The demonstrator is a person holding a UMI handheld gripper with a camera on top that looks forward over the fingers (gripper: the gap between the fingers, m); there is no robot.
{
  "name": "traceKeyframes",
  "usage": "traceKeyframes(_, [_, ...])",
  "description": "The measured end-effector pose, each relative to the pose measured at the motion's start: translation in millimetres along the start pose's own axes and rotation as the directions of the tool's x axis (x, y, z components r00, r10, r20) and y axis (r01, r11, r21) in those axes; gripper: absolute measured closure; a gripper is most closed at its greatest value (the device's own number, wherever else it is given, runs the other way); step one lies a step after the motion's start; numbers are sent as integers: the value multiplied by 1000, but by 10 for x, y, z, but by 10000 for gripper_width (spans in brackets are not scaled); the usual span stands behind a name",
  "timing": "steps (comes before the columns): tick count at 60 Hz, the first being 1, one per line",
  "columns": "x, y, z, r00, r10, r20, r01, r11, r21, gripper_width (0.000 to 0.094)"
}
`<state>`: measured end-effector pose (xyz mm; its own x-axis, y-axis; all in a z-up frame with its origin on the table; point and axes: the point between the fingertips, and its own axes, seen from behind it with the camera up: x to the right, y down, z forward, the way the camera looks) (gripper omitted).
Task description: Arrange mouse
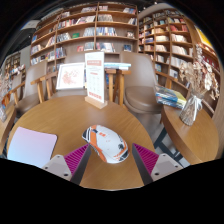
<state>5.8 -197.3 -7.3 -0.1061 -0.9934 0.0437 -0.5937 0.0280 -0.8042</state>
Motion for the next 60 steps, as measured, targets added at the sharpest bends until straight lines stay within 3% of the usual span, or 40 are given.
traceKeyframes(40, [190, -373, 630, 999, 39, -18, -40, 999, -28, 87])
traceKeyframes(45, [172, -383, 641, 999, 43, -12, -43, 999, -28, 208])
traceKeyframes(49, [125, -402, 654, 999, 35, 4, -35, 999, -21, 428])
traceKeyframes(60, [184, -404, 513, 997, 73, -29, -74, 996, -40, 500])
